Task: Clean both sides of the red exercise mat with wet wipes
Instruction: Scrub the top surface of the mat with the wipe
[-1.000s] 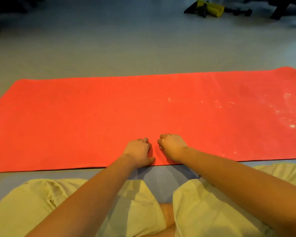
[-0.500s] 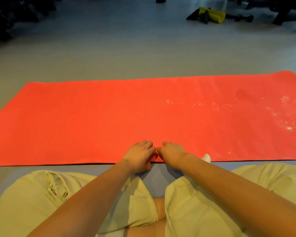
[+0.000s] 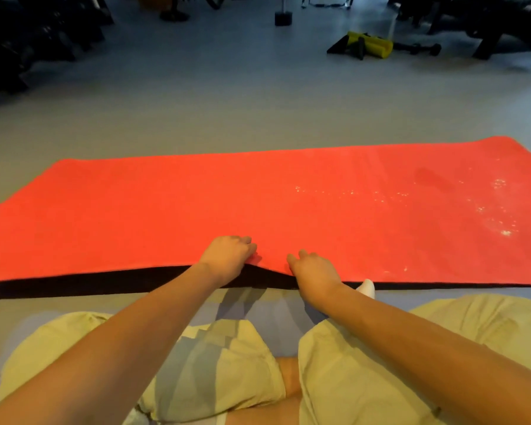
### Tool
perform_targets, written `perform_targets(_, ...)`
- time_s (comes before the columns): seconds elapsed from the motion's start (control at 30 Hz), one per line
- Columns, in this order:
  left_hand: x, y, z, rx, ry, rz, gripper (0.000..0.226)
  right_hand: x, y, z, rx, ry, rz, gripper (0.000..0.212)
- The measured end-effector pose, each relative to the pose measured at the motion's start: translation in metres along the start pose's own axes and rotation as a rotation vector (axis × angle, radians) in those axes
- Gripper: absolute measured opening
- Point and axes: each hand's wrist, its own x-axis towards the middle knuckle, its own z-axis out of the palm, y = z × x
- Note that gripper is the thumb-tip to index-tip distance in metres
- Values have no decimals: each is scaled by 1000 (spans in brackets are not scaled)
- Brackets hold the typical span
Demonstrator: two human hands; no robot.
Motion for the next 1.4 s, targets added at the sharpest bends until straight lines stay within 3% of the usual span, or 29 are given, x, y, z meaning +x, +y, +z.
perform_targets(0.17,-4,-26,-7,-42,114,-18,13,6,-3,3,60,174,-50,37)
perform_targets(0.27,-18,-50,-5,-76,164,-34,16,16,-20,6,77,173,-96,41)
perform_targets(0.37,-43,-67,9,-86,153,-47,16,23,-42,11,155,144,-181,27)
perform_targets(0.6,-63,-58,56,-169,-162,-101,20,24,-52,43,161,27,-326,13)
perform_targets(0.7,-54,-58,58,-293,-313,-151,34,28,-46,47,235,-2,-331,17)
perform_targets(0.83,-16,-51,50,-418,-288,-211,49,31,-36,50,333,-21,-328,21)
perform_targets(0.97,26,-35,49,-421,-280,-217,76,31,-33,59,336,18,-375,25)
perform_targets(1.2,46,-21,59,-273,-262,-254,76,76,-20,48,345,62,-318,17)
perform_targets(1.3,54,-25,61,-325,-271,-269,93,99,-16,40,399,84,-214,16)
perform_targets(1.4,62,-32,63,-309,-306,-251,117,98,-16,41,351,74,-260,13)
